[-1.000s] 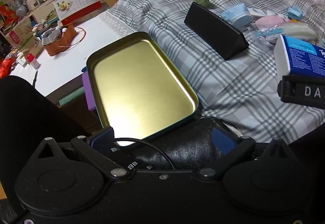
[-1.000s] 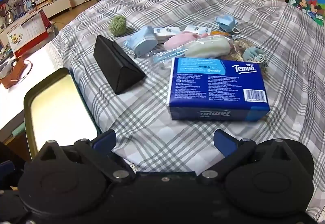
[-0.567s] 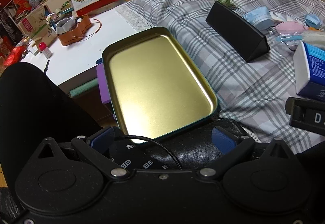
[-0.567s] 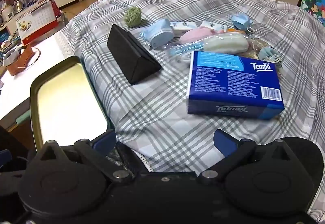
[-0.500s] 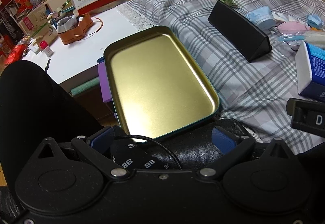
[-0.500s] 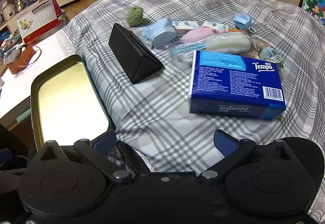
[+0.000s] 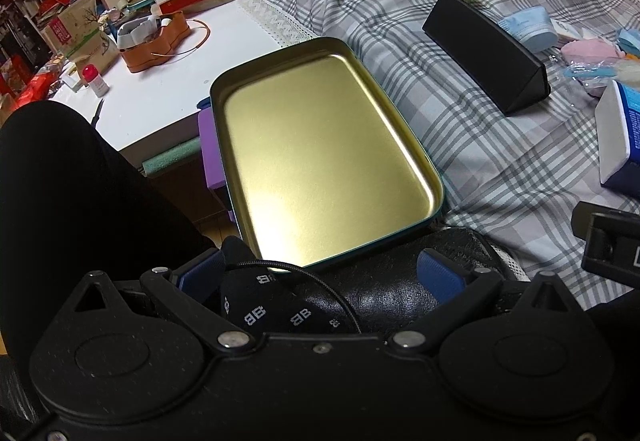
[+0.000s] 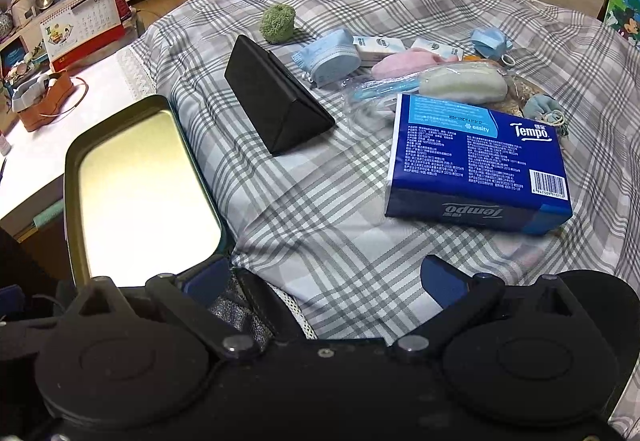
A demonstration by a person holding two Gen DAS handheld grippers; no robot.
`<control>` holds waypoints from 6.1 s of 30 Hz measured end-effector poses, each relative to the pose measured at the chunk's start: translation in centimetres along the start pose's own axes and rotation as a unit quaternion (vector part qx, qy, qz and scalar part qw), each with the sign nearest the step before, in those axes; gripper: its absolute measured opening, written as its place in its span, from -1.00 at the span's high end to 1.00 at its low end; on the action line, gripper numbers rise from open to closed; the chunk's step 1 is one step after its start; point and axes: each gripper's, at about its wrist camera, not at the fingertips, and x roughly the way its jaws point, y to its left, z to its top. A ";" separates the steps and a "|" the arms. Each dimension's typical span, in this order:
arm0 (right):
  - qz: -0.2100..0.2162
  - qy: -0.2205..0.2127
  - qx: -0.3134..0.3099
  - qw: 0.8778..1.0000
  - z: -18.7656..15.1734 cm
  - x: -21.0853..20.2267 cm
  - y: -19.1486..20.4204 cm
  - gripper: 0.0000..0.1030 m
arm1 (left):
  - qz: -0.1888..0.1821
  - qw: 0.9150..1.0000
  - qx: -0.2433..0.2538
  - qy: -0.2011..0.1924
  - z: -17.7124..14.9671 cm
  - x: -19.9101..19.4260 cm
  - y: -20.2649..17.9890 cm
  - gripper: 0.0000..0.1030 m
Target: Organize soft objects
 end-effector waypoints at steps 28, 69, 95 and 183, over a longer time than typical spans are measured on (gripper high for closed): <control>0.005 0.011 -0.007 1.000 -0.1 0.4 0.3 -0.99 | -0.007 1.000 -0.010 0.010 -0.1 1.0 0.0 -0.93; -0.044 -0.023 -0.040 0.998 1.0 -0.4 0.4 -0.99 | -0.051 0.998 0.018 -0.017 1.5 0.1 -1.2 -0.92; -0.110 -0.042 0.241 0.963 10.6 2.0 -20.5 -0.98 | -0.149 0.981 0.126 0.001 12.8 3.0 -8.9 -0.91; -0.217 -0.088 0.305 0.923 13.2 11.1 -29.1 0.12 | -0.236 0.957 0.169 -0.006 21.3 0.5 -15.6 -0.03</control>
